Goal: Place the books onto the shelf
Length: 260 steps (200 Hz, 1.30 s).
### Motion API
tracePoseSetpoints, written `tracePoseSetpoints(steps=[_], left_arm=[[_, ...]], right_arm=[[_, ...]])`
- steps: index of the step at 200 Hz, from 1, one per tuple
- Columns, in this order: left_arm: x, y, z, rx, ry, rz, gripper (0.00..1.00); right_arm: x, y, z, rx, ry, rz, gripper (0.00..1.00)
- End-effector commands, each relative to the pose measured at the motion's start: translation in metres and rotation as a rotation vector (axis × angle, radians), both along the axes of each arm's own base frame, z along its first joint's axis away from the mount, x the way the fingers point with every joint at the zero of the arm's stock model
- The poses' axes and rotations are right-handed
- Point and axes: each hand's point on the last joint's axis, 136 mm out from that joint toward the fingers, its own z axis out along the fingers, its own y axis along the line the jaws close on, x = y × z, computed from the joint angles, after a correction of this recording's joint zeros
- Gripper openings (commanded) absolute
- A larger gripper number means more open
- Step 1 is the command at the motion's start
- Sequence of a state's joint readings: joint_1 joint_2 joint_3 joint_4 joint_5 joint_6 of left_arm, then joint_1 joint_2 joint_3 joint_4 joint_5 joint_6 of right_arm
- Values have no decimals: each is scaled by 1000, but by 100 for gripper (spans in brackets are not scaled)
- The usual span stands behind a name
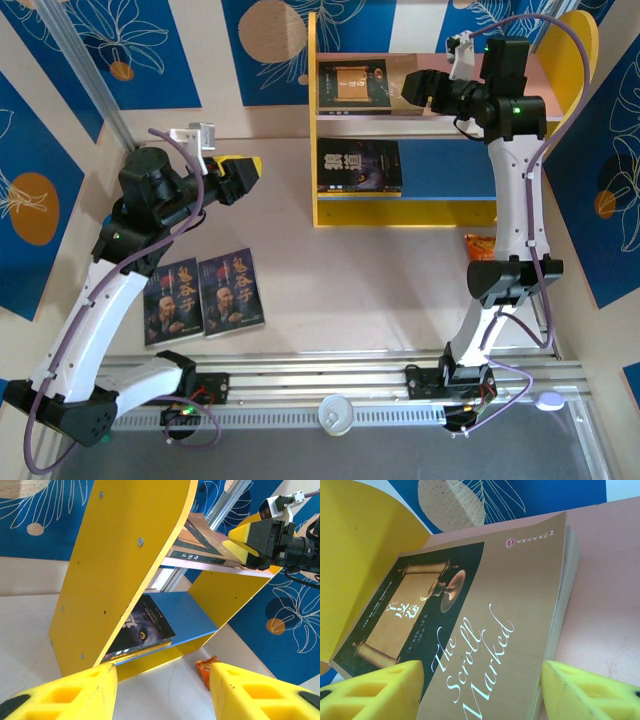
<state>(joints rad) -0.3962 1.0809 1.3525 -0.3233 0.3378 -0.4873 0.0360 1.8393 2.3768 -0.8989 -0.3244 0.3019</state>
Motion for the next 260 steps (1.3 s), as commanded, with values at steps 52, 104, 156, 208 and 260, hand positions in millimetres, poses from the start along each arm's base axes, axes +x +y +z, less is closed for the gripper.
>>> tracePoseSetpoints(steps=[52, 104, 156, 208, 260], left_arm=[[-3, 2, 4, 13, -27, 5, 52], [-3, 3, 2, 27, -24, 13, 52], [-2, 3, 3, 28, -27, 14, 52], [-2, 4, 2, 28, -26, 20, 52], [-3, 5, 1, 32, -23, 23, 52]], right_arm=[[1, 28, -9, 36, 40, 92, 63], [-7, 27, -5, 35, 32, 99, 64], [-18, 29, 1, 39, 17, 119, 64], [-25, 30, 5, 43, 11, 131, 64], [-30, 27, 6, 41, 3, 125, 64]])
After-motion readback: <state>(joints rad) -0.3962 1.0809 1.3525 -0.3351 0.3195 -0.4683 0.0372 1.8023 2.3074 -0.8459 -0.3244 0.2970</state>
